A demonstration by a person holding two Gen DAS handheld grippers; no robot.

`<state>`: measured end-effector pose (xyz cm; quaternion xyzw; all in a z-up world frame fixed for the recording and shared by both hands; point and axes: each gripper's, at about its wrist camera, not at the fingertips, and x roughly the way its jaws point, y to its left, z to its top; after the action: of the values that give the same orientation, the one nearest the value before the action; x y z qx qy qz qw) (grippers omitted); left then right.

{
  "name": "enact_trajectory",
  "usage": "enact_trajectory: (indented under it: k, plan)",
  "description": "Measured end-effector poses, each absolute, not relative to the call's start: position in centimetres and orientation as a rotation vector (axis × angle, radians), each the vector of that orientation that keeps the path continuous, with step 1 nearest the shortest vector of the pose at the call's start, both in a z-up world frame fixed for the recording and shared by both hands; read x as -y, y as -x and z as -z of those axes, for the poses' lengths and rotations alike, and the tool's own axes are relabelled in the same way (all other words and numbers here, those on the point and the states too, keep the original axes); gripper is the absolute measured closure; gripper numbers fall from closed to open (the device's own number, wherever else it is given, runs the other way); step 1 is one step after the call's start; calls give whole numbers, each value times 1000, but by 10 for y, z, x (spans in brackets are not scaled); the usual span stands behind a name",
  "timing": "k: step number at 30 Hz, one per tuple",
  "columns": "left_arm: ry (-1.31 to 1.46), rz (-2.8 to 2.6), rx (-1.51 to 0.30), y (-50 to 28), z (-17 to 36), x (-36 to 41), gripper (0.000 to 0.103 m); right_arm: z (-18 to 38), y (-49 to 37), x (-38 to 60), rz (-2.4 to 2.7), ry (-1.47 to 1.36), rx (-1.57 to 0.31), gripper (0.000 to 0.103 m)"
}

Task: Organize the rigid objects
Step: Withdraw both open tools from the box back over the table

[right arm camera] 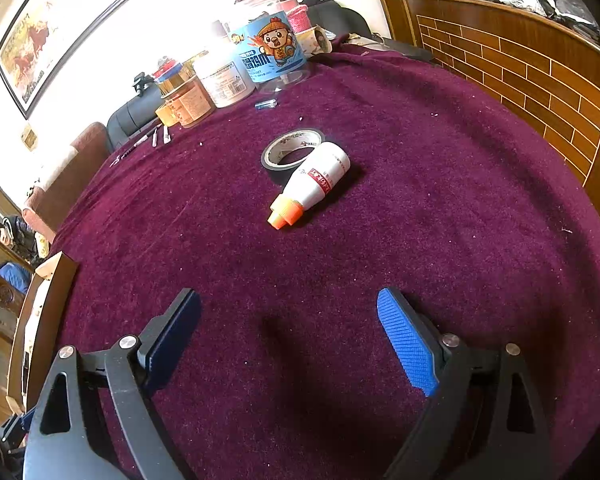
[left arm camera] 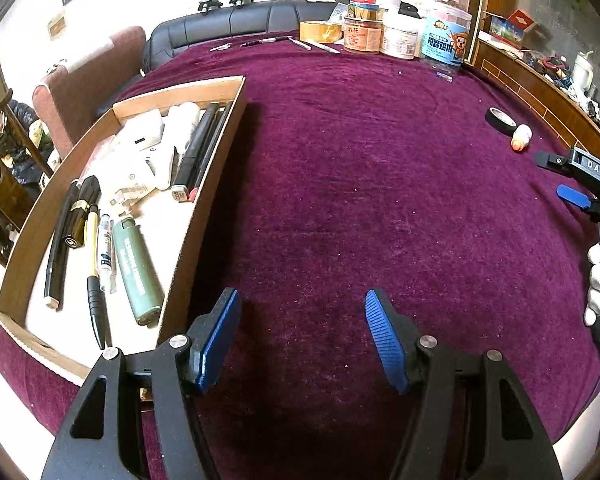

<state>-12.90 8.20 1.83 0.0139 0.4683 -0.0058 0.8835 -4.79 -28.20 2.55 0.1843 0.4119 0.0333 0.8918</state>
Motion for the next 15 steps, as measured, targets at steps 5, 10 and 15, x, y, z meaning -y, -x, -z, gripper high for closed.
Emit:
enact_trajectory:
  k: [5, 10, 15]
  plan:
    - [-11, 31, -971, 129, -20, -83, 44, -25, 49, 282, -68, -383, -854, 11]
    - [32, 133, -909, 122, -43, -72, 44, -27, 47, 281, -57, -376, -855, 12]
    - [78, 245, -898, 88, -59, -50, 39, -27, 46, 281, -57, -377, -855, 12]
